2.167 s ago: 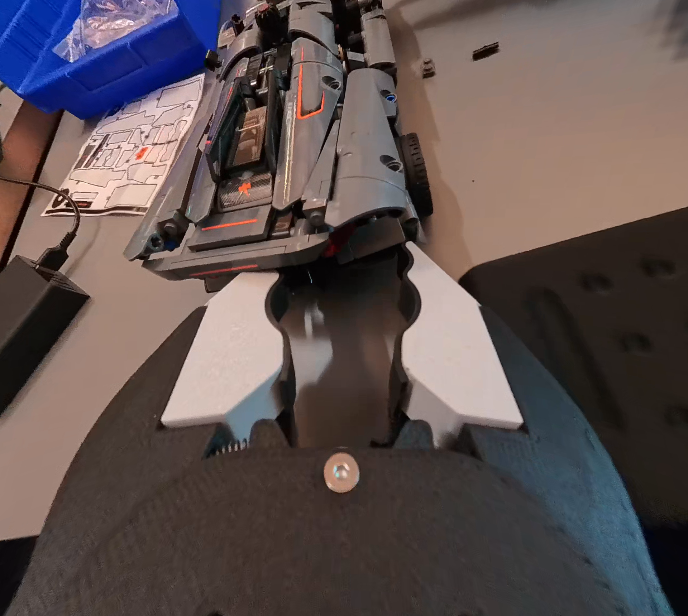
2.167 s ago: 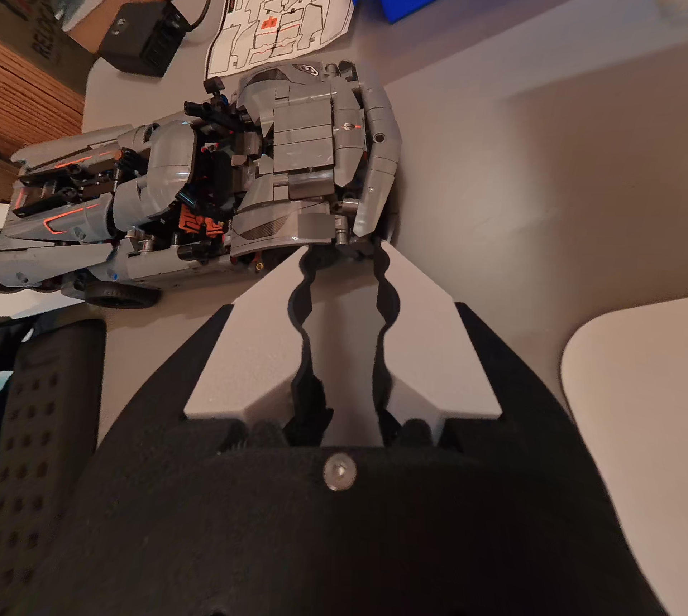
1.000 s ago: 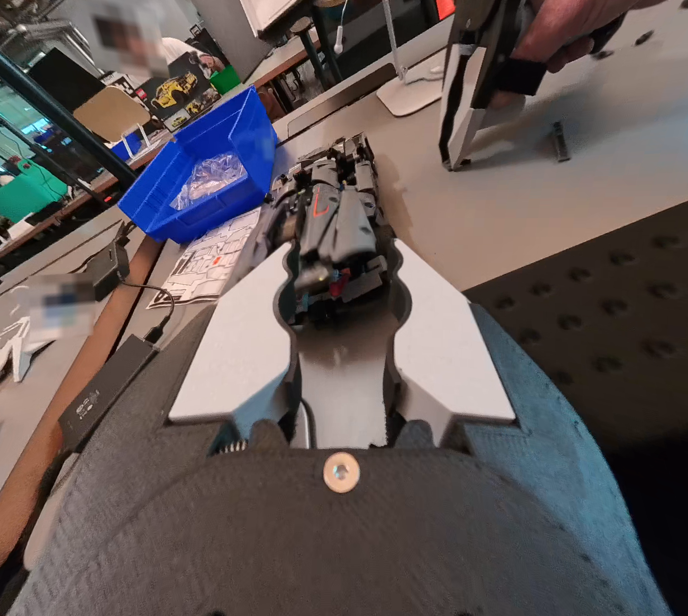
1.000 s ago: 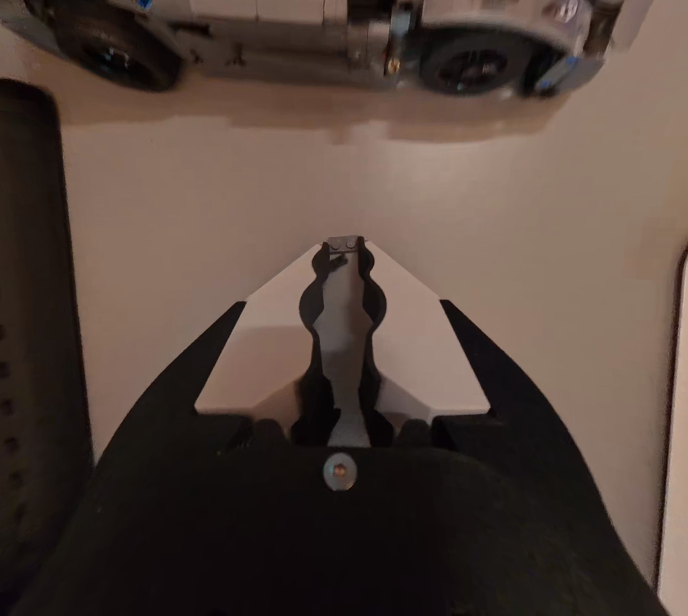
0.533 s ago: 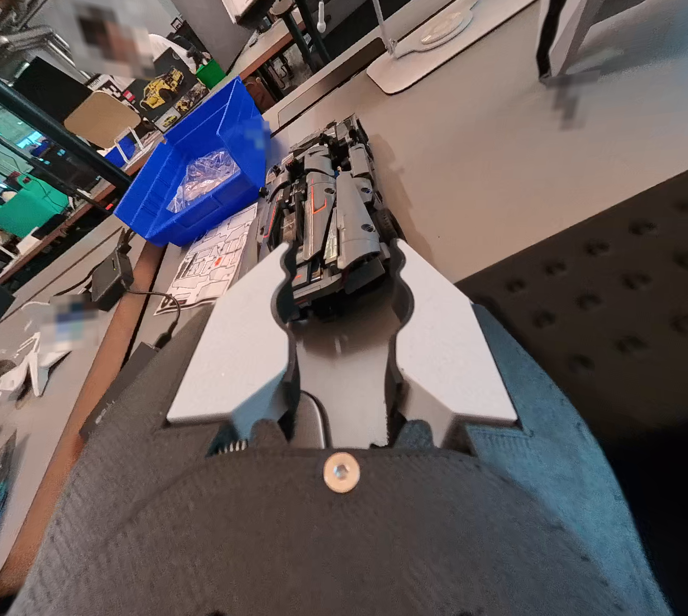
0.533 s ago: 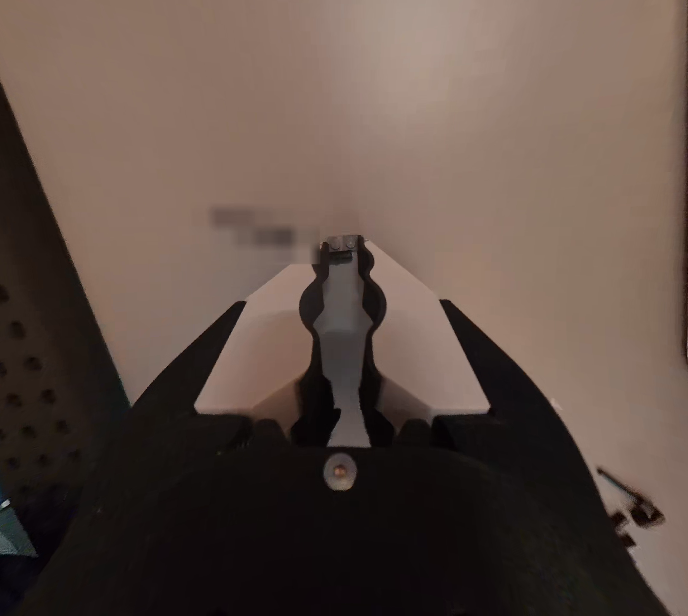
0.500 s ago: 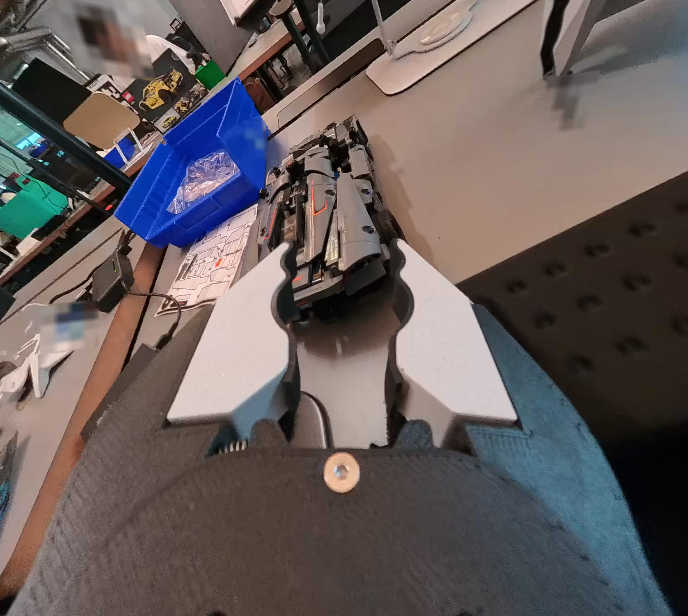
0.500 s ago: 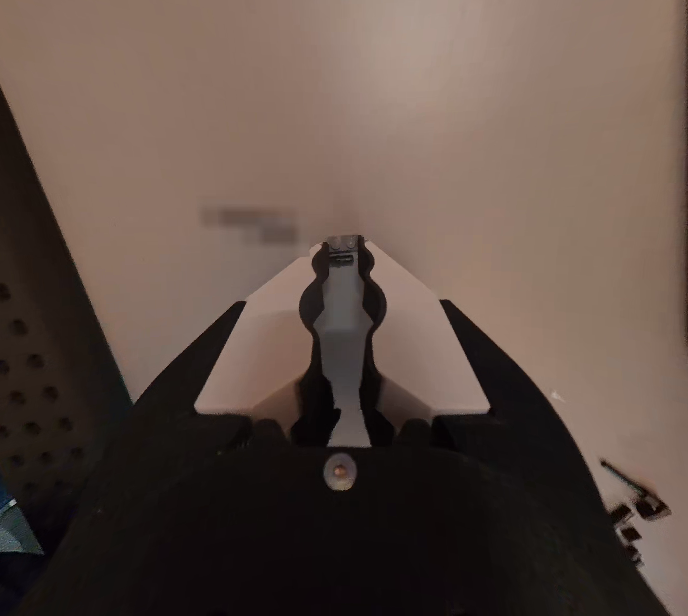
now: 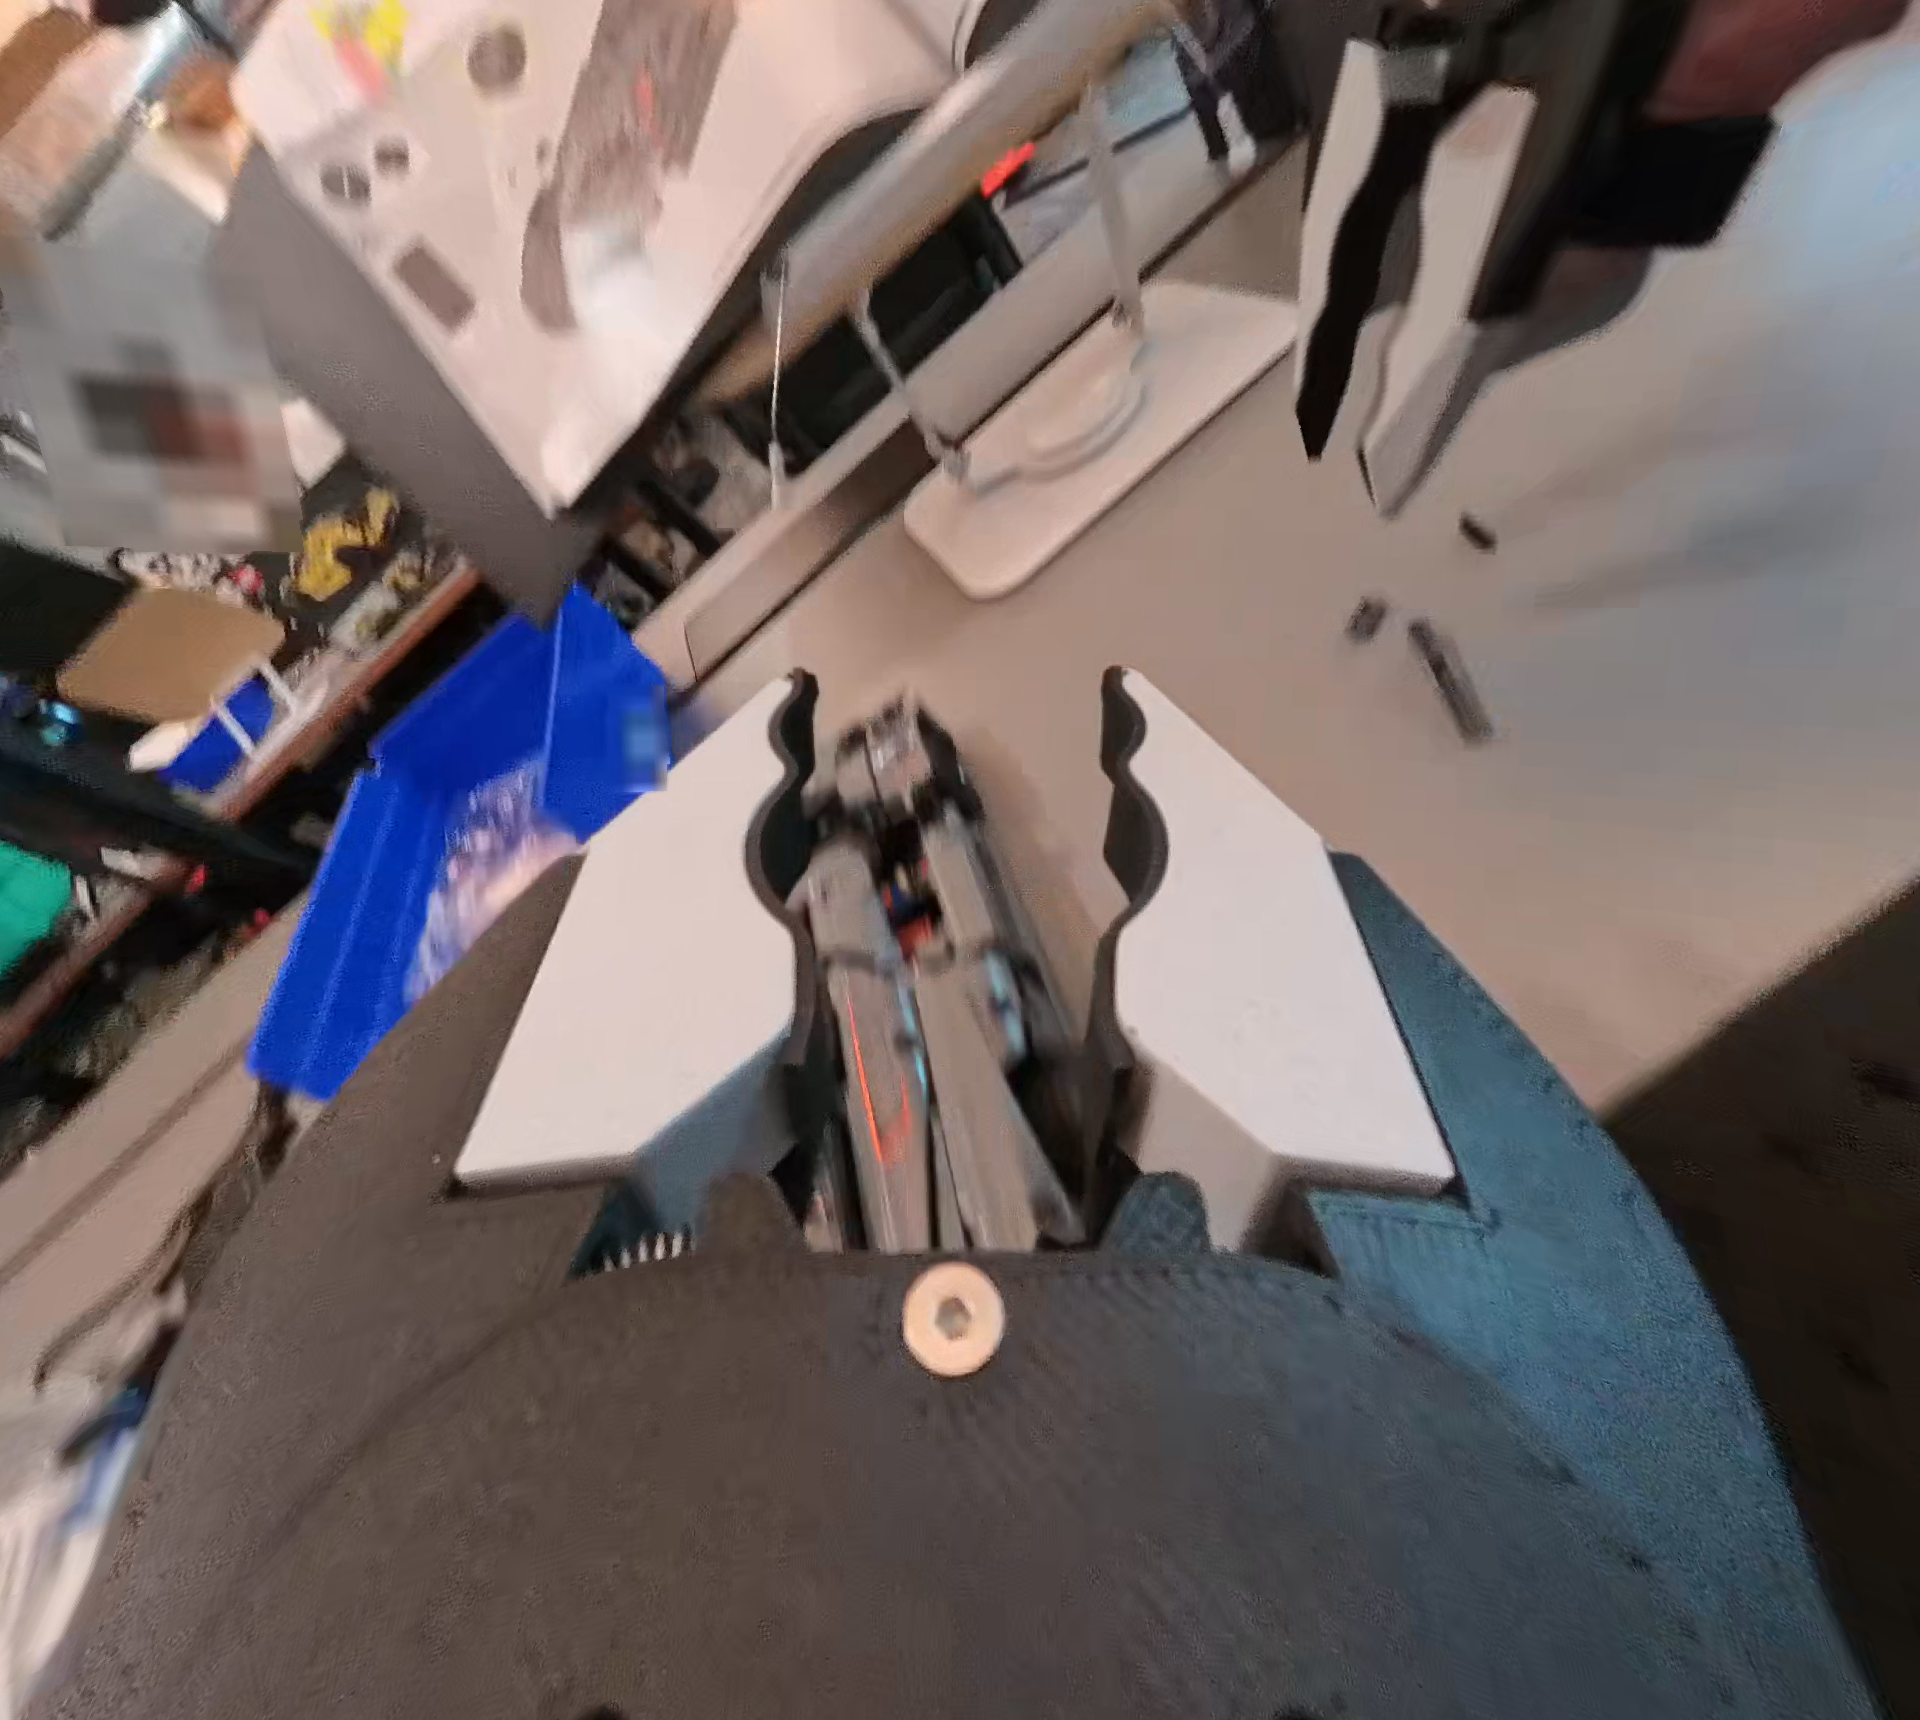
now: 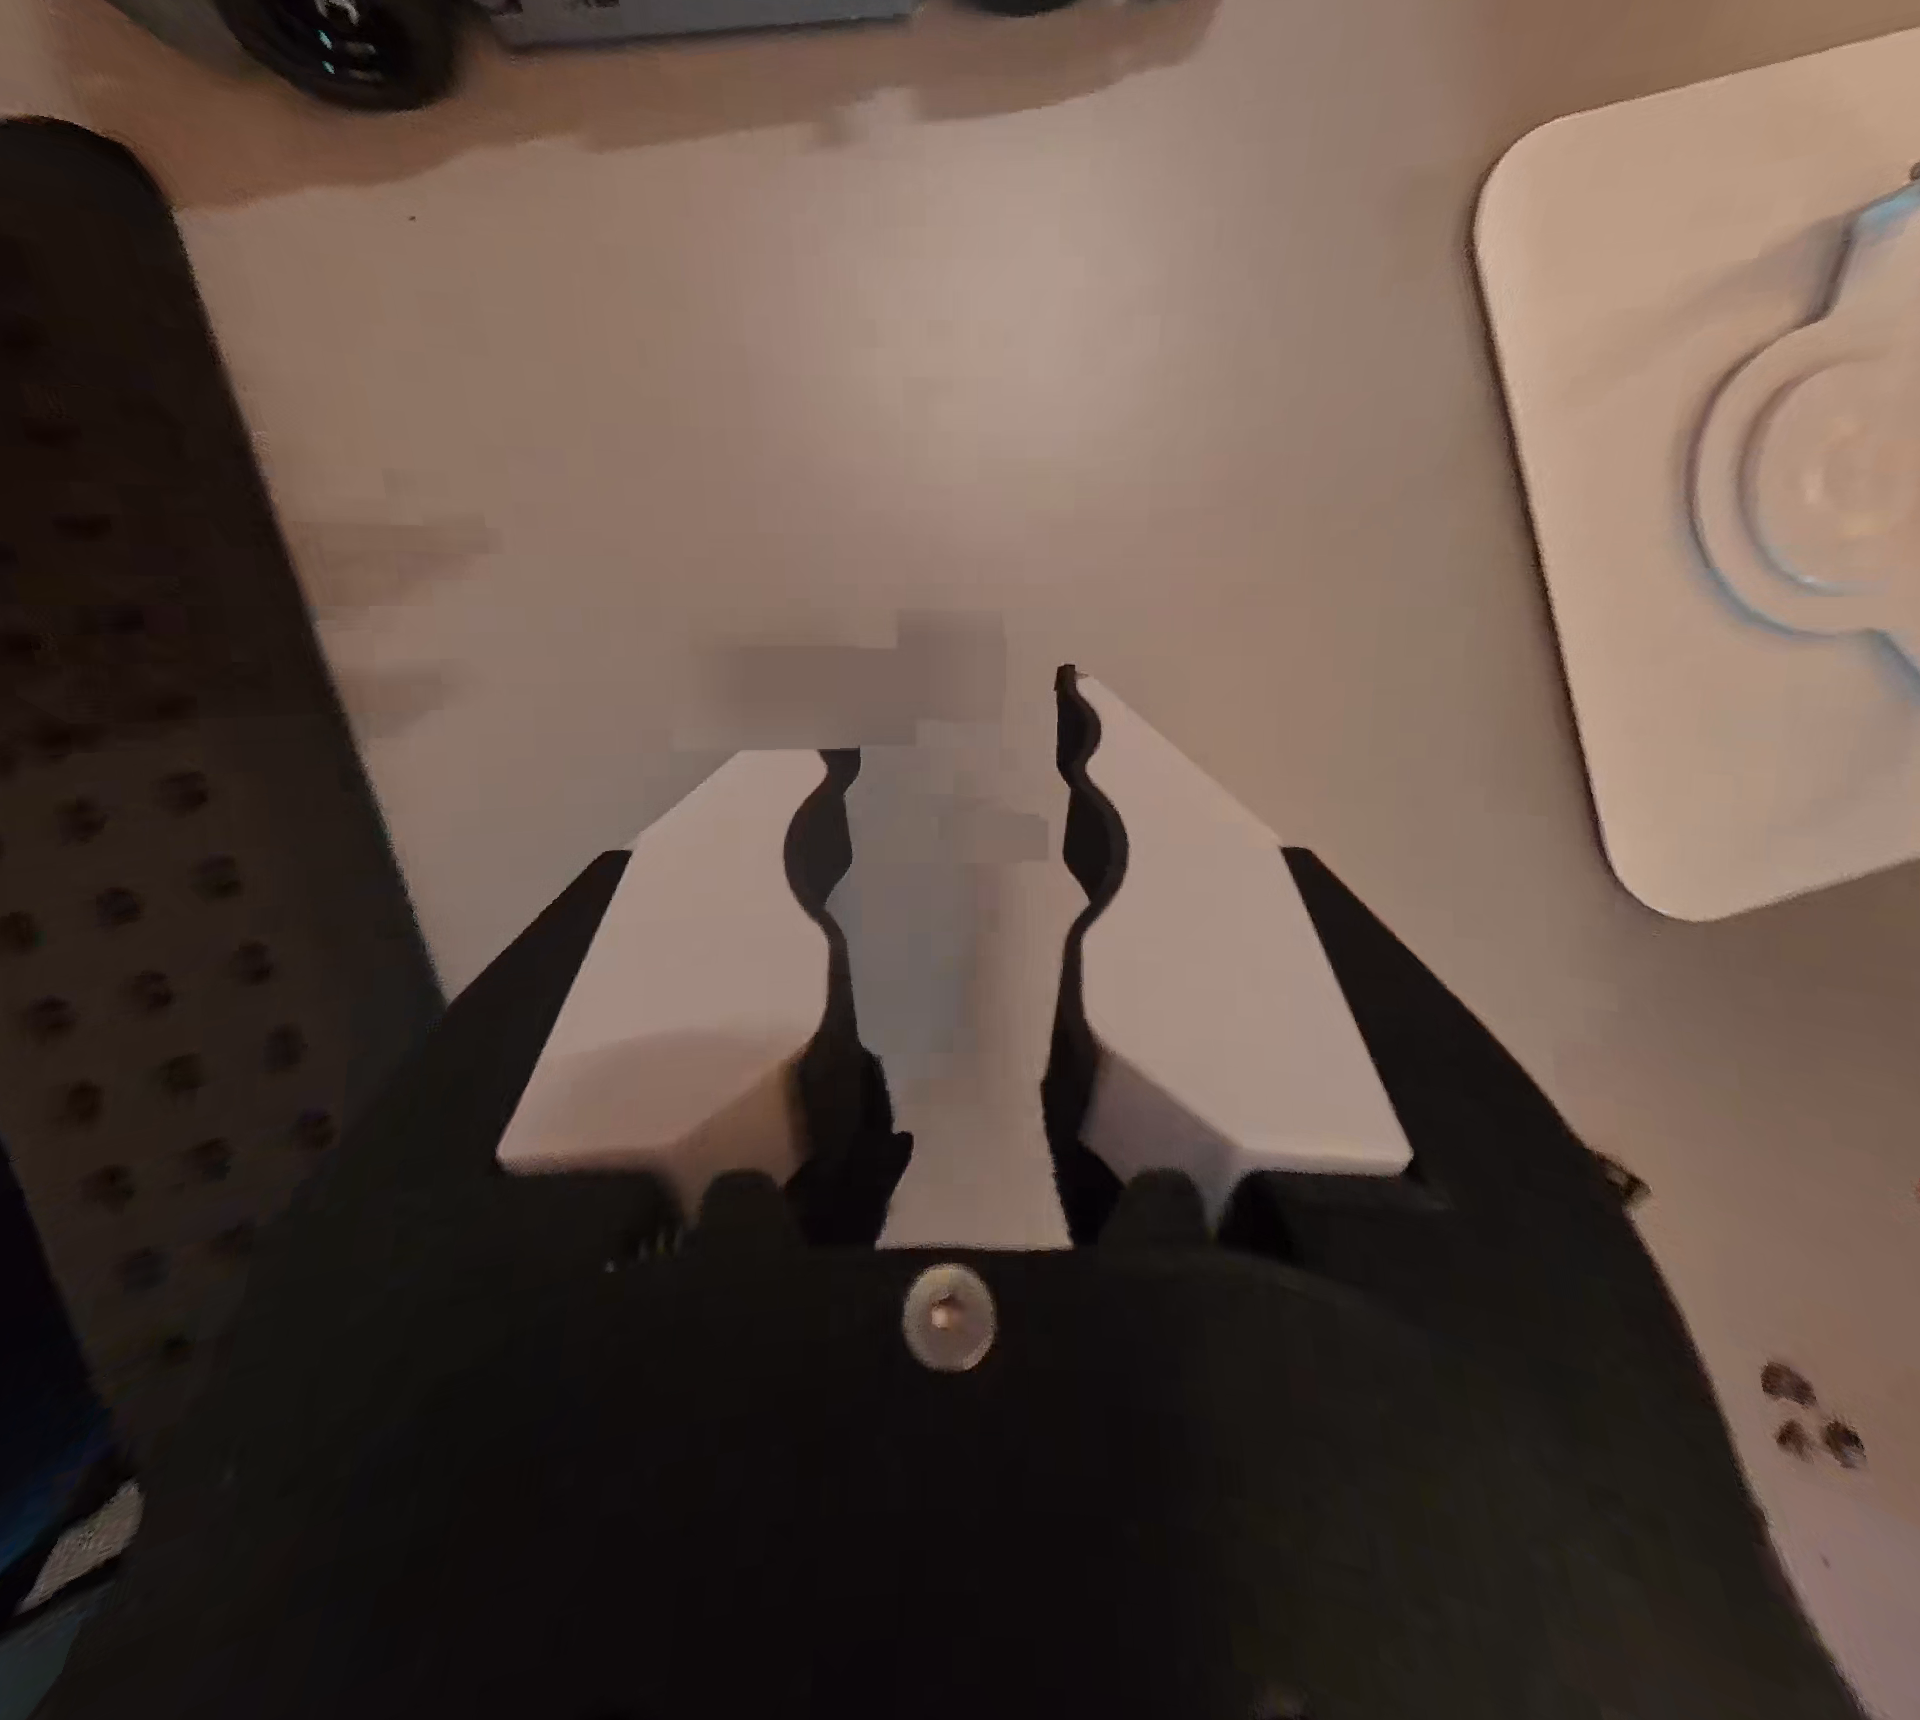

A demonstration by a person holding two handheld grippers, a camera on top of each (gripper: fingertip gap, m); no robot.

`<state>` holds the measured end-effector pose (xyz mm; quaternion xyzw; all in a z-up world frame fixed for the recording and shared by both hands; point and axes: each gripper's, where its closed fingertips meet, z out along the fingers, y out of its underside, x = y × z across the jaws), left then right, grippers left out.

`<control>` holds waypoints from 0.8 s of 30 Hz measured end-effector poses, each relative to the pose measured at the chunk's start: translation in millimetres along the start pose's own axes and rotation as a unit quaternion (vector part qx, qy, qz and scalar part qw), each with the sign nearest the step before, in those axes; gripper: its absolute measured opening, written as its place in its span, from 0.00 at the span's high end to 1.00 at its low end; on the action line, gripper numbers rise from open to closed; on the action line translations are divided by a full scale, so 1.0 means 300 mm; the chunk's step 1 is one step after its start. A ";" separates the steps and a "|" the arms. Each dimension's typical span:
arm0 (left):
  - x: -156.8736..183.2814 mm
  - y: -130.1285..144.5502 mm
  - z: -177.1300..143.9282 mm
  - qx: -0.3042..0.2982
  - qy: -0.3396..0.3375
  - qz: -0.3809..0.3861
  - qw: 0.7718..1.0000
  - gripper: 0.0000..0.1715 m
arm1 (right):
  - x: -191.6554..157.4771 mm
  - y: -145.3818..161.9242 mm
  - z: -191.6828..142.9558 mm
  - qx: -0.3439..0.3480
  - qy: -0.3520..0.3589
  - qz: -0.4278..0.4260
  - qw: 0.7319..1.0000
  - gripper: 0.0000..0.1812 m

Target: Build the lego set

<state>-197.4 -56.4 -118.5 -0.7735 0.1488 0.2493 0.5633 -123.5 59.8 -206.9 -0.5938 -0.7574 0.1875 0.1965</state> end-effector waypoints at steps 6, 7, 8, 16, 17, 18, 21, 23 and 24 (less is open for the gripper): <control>0.002 -0.339 0.313 0.051 0.059 0.042 0.996 0.68 | 0.112 -0.089 -0.404 0.139 0.114 0.079 0.980 0.67; 0.005 -0.393 0.369 0.064 0.061 0.055 0.995 0.68 | 0.142 -0.084 -0.478 0.152 0.133 0.089 0.975 0.65; 0.010 -0.438 0.430 0.072 0.066 0.064 0.993 0.69 | 0.164 -0.076 -0.547 0.158 0.148 0.093 0.972 0.62; 0.056 -0.584 0.883 0.055 0.072 0.114 0.989 0.62 | 0.569 -0.025 -0.818 0.216 0.234 0.111 0.941 0.55; 0.057 -0.574 0.924 0.048 0.069 0.110 0.990 0.63 | 0.643 -0.016 -0.815 0.228 0.245 0.123 0.934 0.55; 0.071 -0.566 0.955 0.044 0.079 0.101 0.991 0.63 | 0.702 -0.006 -0.797 0.234 0.243 0.134 0.932 0.53; 0.104 -0.538 1.007 0.037 0.087 0.101 0.990 0.61 | 0.853 0.005 -0.739 0.255 0.252 0.152 0.921 0.50; 0.118 -0.532 1.020 0.041 0.084 0.109 0.990 0.60 | 0.936 0.004 -0.696 0.262 0.259 0.155 0.917 0.49; 0.123 -0.530 1.024 0.042 0.082 0.117 0.989 0.60 | 0.976 0.004 -0.676 0.269 0.254 0.169 0.914 0.48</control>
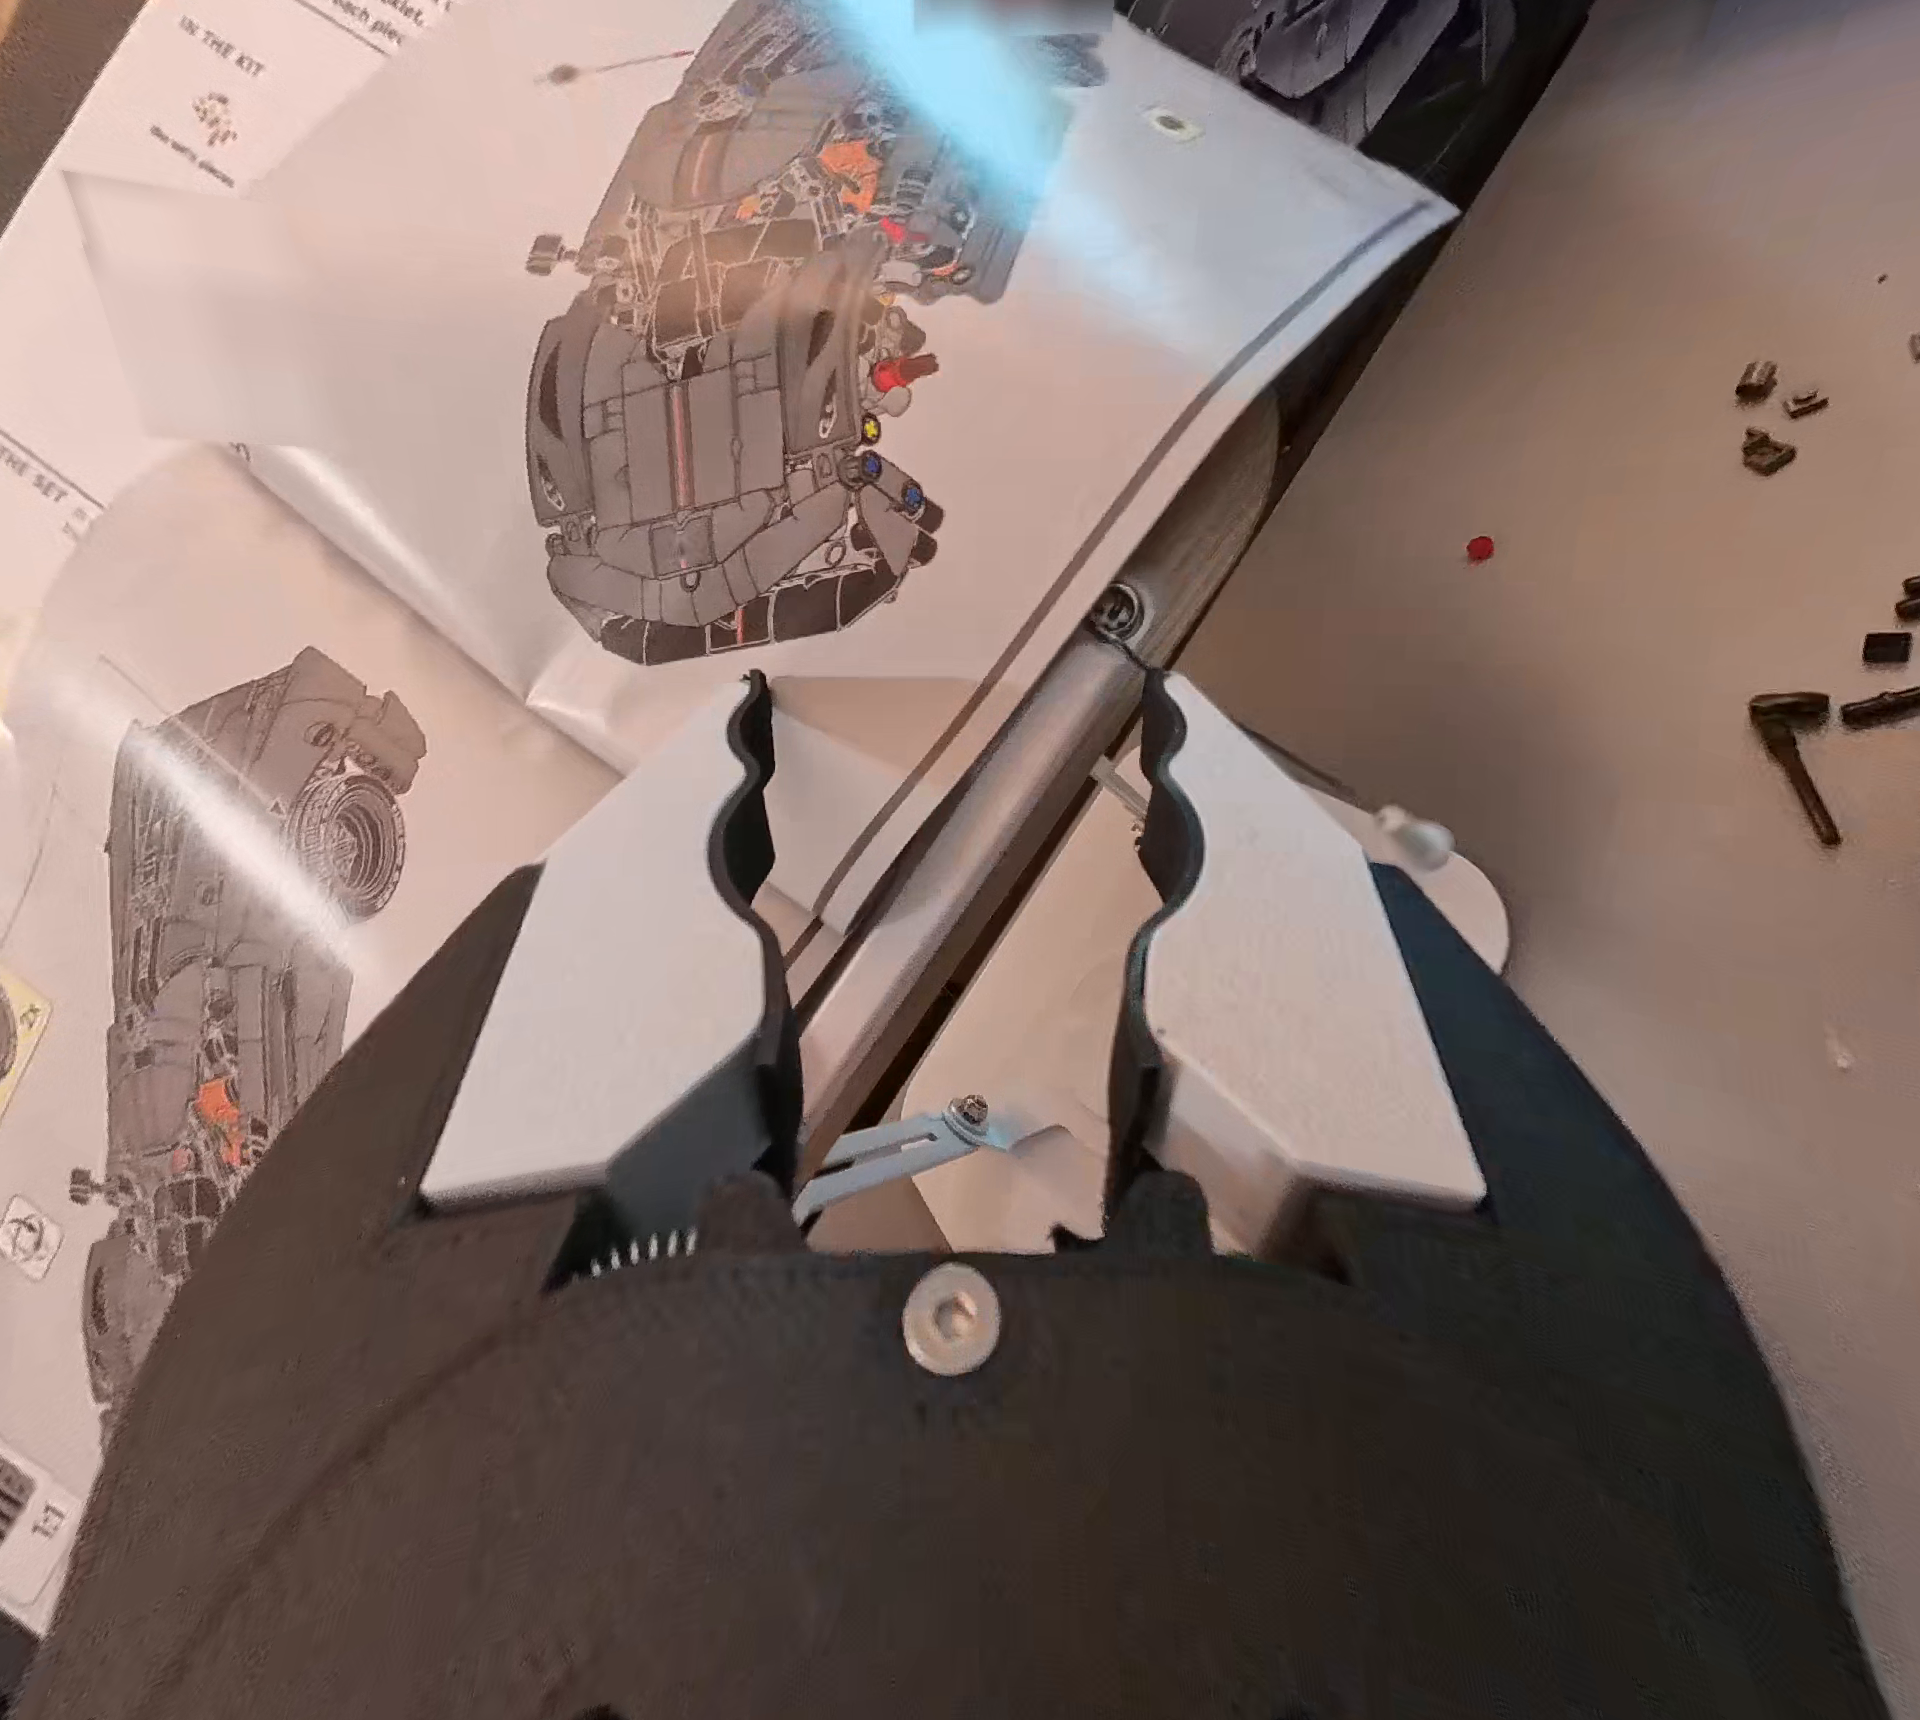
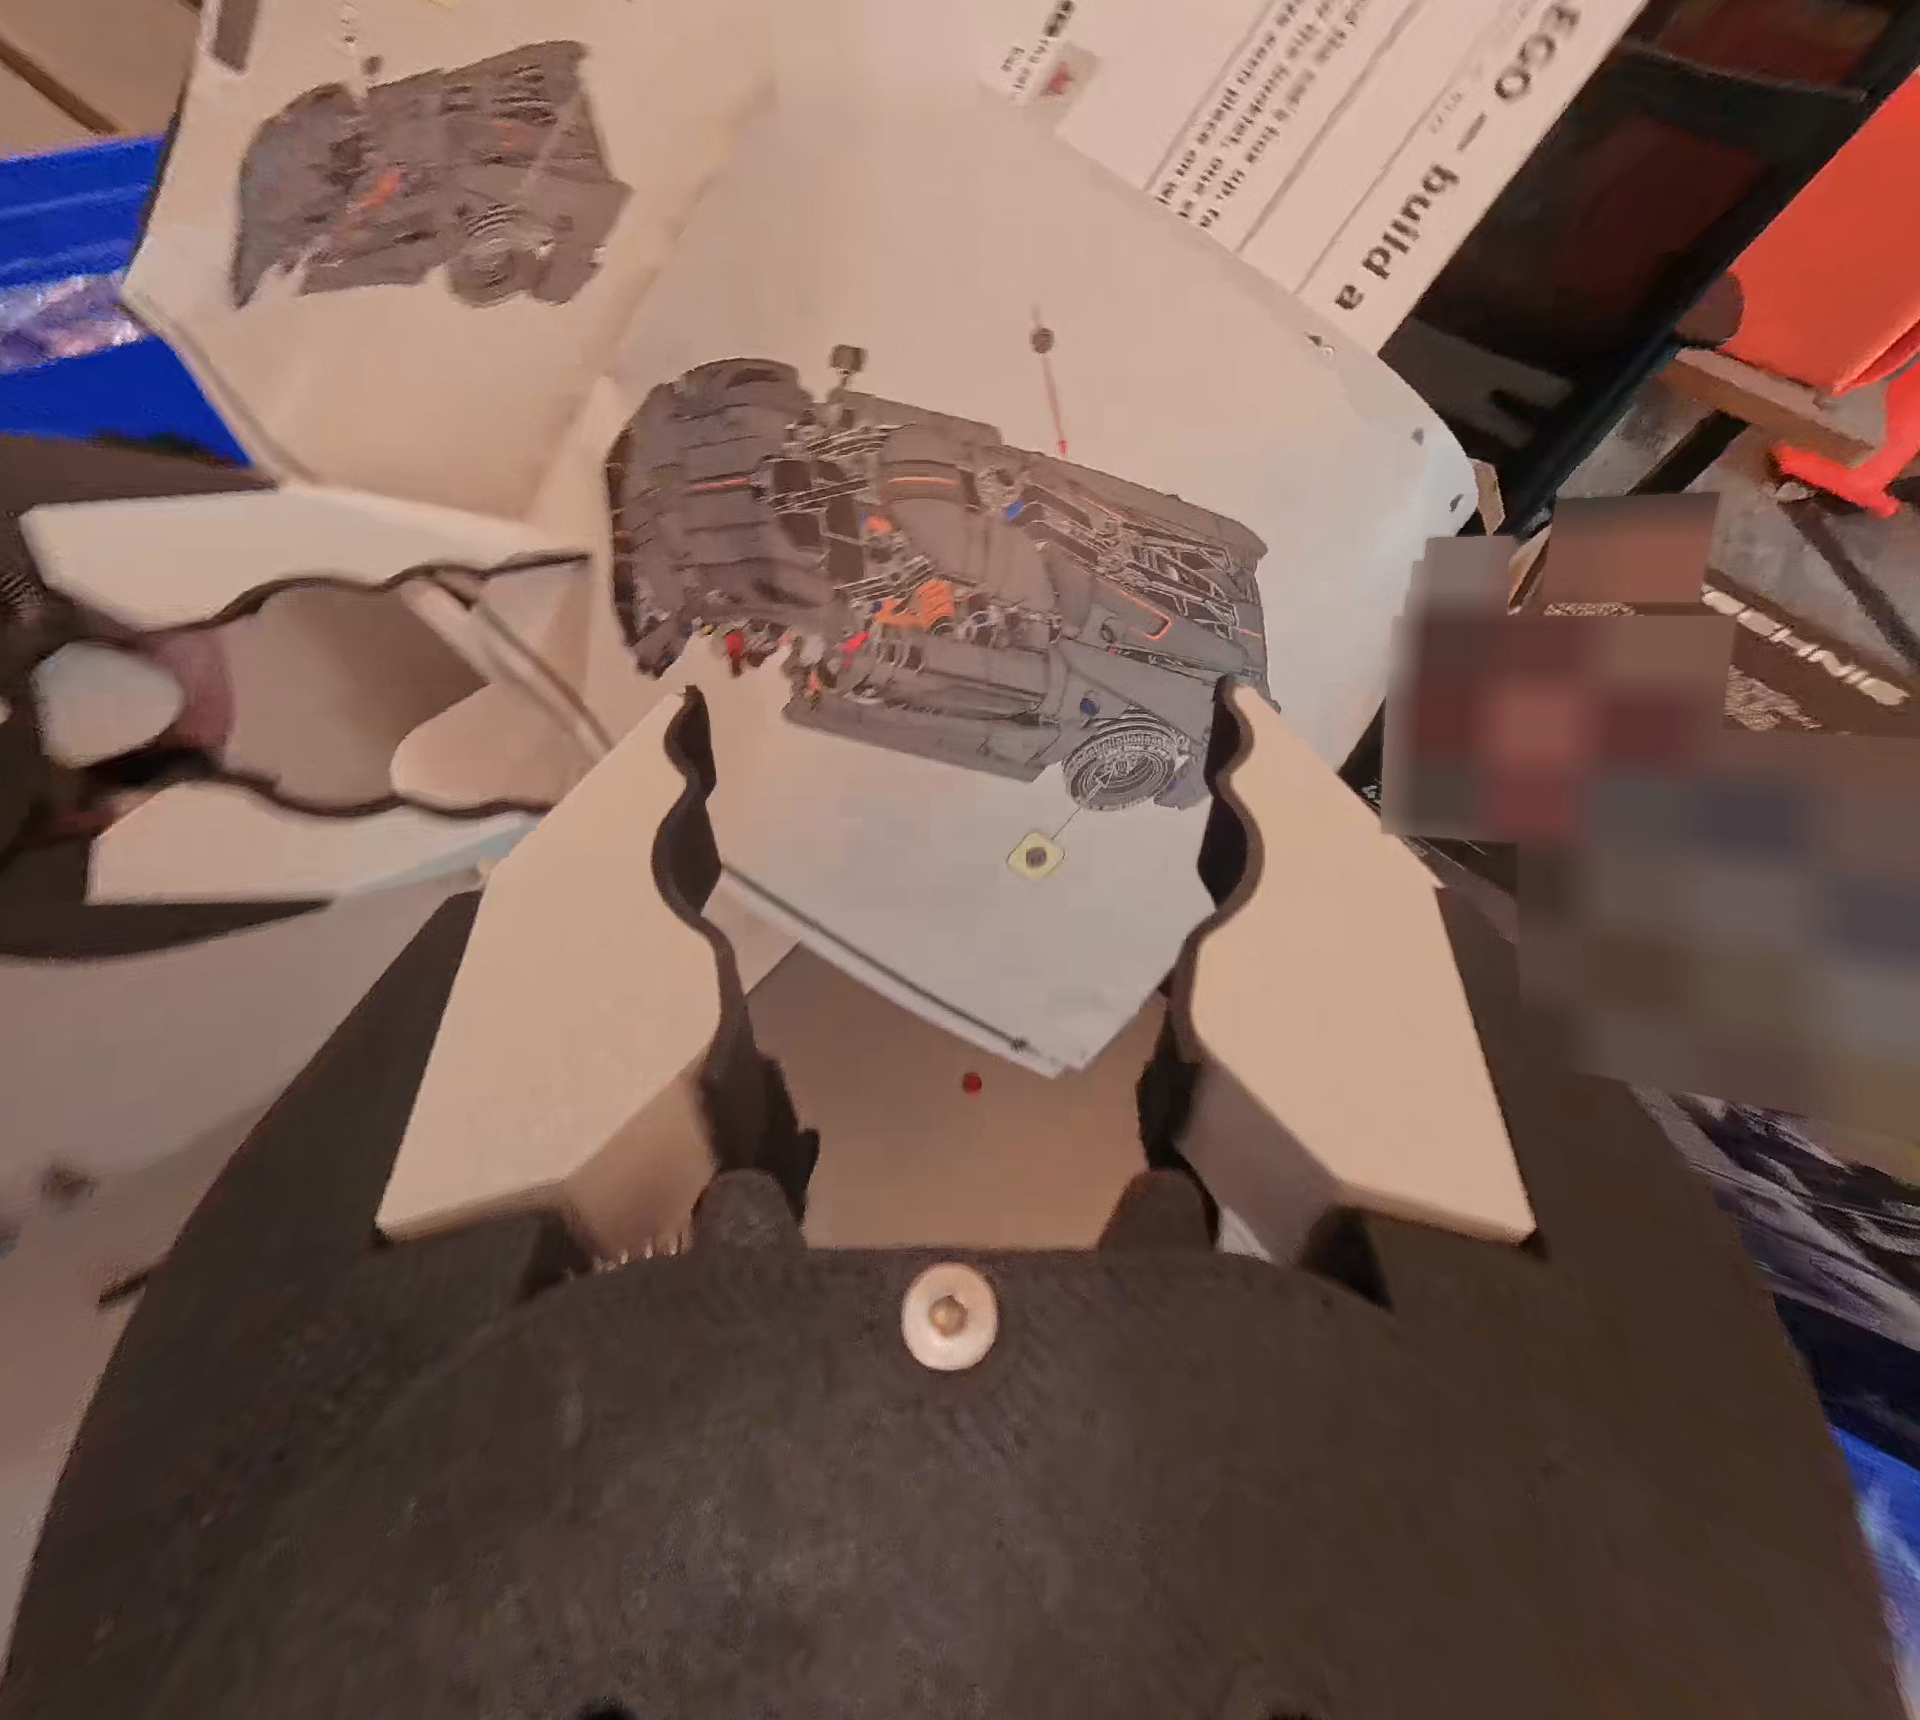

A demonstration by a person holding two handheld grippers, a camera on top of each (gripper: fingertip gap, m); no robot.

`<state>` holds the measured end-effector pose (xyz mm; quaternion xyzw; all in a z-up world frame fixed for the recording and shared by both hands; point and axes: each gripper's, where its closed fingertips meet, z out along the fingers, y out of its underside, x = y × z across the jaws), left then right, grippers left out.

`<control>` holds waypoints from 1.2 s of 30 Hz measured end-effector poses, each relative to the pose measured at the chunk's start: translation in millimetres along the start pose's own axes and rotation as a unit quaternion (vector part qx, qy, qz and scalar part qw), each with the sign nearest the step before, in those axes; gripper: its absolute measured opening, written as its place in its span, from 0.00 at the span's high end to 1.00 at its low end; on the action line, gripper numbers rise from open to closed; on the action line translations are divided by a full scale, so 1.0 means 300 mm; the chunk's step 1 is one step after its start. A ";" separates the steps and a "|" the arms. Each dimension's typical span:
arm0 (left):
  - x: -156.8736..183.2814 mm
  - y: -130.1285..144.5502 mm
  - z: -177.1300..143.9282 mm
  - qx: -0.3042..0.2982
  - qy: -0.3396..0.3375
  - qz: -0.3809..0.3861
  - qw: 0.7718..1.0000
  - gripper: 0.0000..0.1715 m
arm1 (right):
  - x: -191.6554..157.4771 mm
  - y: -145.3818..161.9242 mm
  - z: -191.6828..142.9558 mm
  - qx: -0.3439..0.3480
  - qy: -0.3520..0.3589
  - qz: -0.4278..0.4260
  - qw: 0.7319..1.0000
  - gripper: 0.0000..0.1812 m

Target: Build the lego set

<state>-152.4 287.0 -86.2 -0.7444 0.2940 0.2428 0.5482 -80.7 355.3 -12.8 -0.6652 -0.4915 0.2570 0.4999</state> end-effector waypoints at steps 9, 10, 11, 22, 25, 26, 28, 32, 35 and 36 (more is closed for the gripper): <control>0.042 0.001 0.022 0.008 0.007 0.020 1.000 0.59 | 0.111 0.039 0.186 0.018 -0.039 0.071 0.997 0.51; 0.046 0.003 0.024 0.010 0.010 0.018 1.000 0.59 | 0.112 0.044 0.198 0.020 -0.046 0.078 0.996 0.52; 0.046 0.005 0.026 0.011 0.010 0.017 1.000 0.59 | 0.111 0.045 0.205 0.024 -0.053 0.083 0.995 0.54; 0.048 0.012 0.025 0.017 0.011 0.019 1.000 0.60 | 0.112 0.038 0.171 0.000 0.010 -0.014 1.000 0.78; 0.048 0.011 0.025 0.019 0.012 0.017 1.000 0.60 | 0.093 0.033 0.153 -0.014 0.023 -0.057 0.998 0.86; 0.049 0.010 0.025 0.021 0.012 0.016 1.000 0.60 | 0.081 0.026 0.145 -0.014 0.021 -0.067 0.997 0.90; 0.048 0.010 0.023 0.021 0.011 0.018 1.000 0.60 | 0.064 0.020 0.130 -0.020 0.025 -0.081 0.996 0.95; 0.030 -0.003 0.010 0.032 -0.005 0.017 0.999 0.63 | 0.005 -0.038 0.071 -0.007 -0.001 -0.088 0.996 1.00; -0.024 -0.029 -0.023 0.061 -0.037 -0.011 0.997 0.63 | -0.075 -0.090 0.015 -0.010 -0.057 -0.085 0.995 1.00; -0.037 -0.059 -0.048 0.093 -0.040 -0.017 0.995 0.62 | -0.107 -0.105 0.000 -0.014 -0.081 -0.078 0.994 1.00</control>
